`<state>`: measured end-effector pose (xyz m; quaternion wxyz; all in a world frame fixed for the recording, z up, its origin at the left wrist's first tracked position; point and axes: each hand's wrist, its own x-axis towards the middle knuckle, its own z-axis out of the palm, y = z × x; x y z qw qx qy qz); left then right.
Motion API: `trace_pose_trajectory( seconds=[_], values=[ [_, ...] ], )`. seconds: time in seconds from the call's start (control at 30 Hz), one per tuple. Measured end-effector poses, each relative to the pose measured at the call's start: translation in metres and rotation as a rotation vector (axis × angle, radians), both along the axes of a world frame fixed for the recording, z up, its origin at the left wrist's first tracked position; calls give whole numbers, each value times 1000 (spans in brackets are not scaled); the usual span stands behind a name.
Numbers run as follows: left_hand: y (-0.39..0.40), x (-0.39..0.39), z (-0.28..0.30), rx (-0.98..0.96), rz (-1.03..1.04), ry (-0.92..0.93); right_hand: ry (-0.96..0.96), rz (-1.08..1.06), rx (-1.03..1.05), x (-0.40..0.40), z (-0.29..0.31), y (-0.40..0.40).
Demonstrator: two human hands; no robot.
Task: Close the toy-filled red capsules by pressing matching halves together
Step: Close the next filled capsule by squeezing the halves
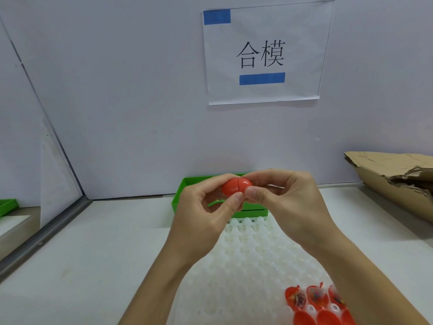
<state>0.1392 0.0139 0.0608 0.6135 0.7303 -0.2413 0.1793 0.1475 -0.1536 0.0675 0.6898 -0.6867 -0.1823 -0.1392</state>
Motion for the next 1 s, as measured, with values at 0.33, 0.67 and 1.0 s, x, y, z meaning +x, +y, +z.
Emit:
trace_pose_trajectory(
  seconds=[0.33, 0.67, 1.0],
  values=[
    [-3, 4, -2, -134, 26, 85, -7, 77, 77, -2, 1, 1],
    [8, 1, 5, 68, 3, 91, 12, 1, -12, 0, -1, -1],
    [11, 1, 6, 151, 52, 60, 0, -43, -53, 0, -5, 5]
  ],
)
